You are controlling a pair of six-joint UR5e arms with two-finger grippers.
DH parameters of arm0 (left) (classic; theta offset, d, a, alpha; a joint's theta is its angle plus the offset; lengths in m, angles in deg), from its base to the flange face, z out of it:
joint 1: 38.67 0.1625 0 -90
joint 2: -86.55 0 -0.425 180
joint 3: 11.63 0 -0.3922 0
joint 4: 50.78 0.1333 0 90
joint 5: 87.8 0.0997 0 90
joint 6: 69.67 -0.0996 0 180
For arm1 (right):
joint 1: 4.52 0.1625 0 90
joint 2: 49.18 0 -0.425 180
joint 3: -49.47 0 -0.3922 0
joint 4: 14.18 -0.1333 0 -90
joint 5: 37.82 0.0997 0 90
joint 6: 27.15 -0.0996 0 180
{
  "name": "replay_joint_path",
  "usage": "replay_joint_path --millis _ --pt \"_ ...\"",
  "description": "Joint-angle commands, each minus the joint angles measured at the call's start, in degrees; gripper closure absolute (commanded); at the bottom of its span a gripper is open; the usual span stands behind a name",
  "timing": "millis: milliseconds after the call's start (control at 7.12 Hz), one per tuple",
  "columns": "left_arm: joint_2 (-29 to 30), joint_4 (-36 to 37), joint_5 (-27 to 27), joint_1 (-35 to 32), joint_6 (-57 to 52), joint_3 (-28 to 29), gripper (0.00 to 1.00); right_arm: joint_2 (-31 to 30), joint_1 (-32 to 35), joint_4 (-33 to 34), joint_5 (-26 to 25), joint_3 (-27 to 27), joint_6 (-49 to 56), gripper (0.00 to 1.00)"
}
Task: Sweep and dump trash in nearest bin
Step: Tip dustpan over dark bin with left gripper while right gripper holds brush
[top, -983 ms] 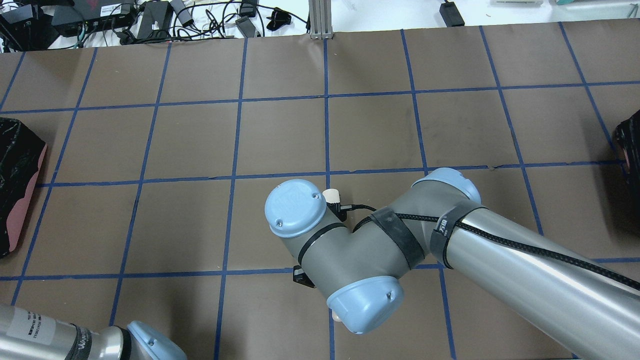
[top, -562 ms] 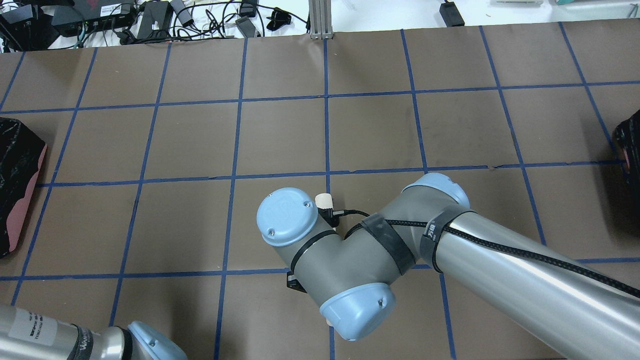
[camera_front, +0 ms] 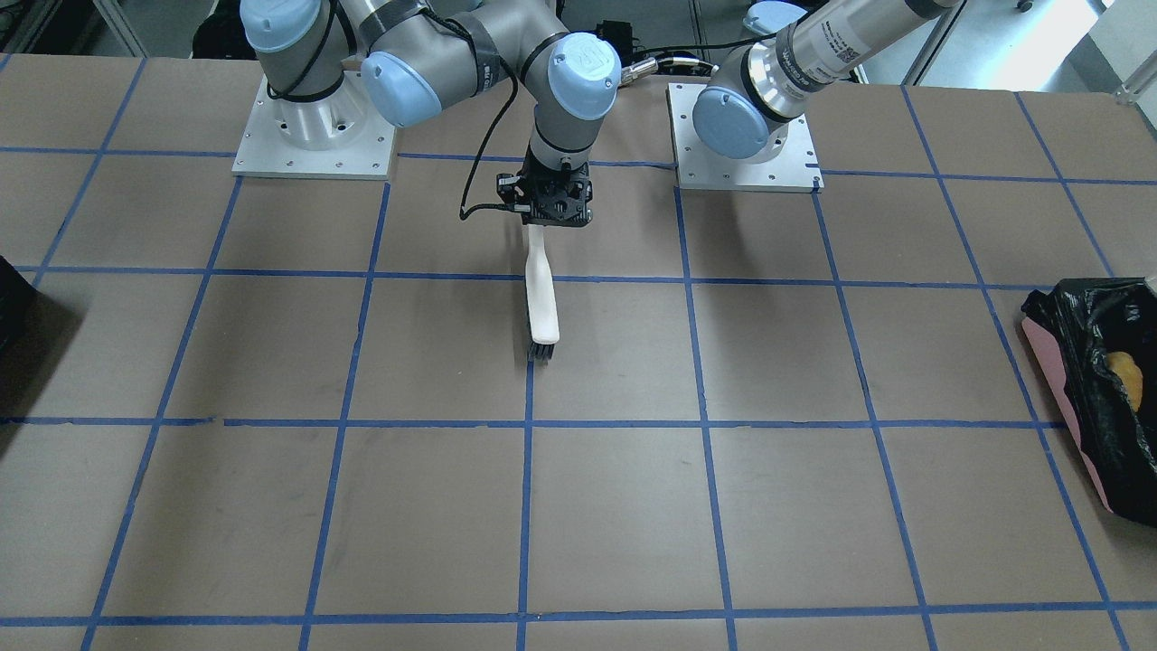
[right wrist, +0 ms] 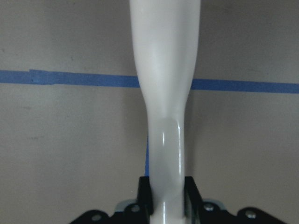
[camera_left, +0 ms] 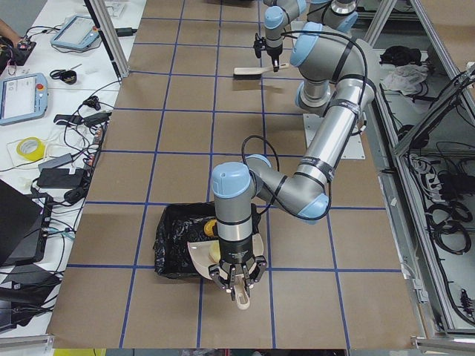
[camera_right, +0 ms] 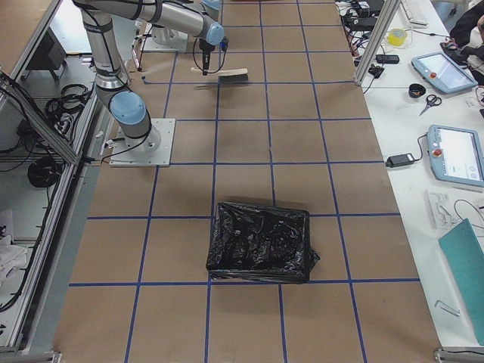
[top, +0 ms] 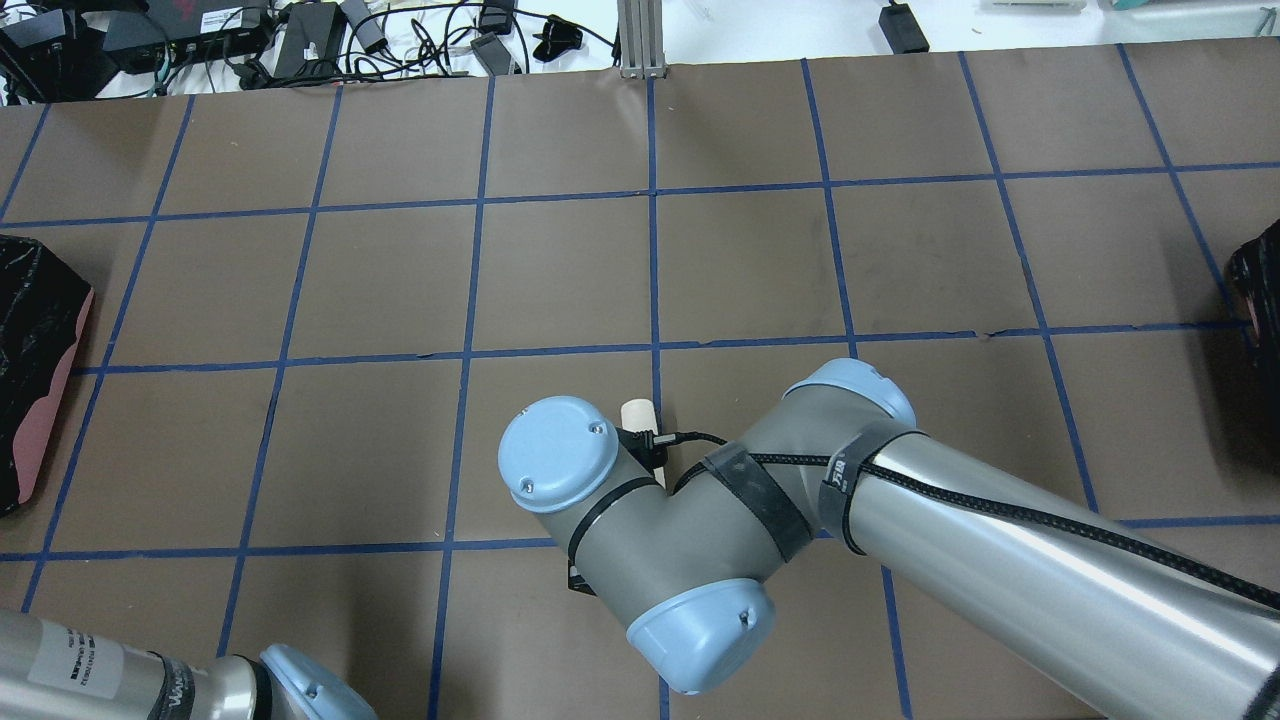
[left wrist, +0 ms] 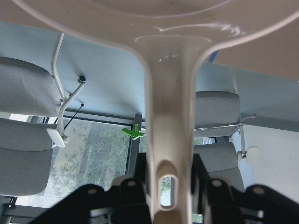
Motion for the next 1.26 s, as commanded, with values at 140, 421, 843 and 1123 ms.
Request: replay_joint_path --millis 140,421,843,1123 --pt "-0.8 3.1 4.7 -4.4 -0.5 0.2 1.00 0.2 0.0 0.1 -0.1 -0.1 0.2 1.00" --pt "-1.0 4.1 5.1 -5.6 -0.8 0.4 1.00 0.2 -0.4 0.2 -0.1 -0.1 0.5 0.51" --pt "-5.8 -5.6 0.8 -11.2 11.6 1.6 1.00 0.6 -0.6 0.3 -1.9 -0.1 1.0 0.18" --pt "-8.5 -12.6 -1.3 -13.1 20.3 1.5 1.00 0.4 -0.9 3.3 -2.1 0.7 1.3 0.00"
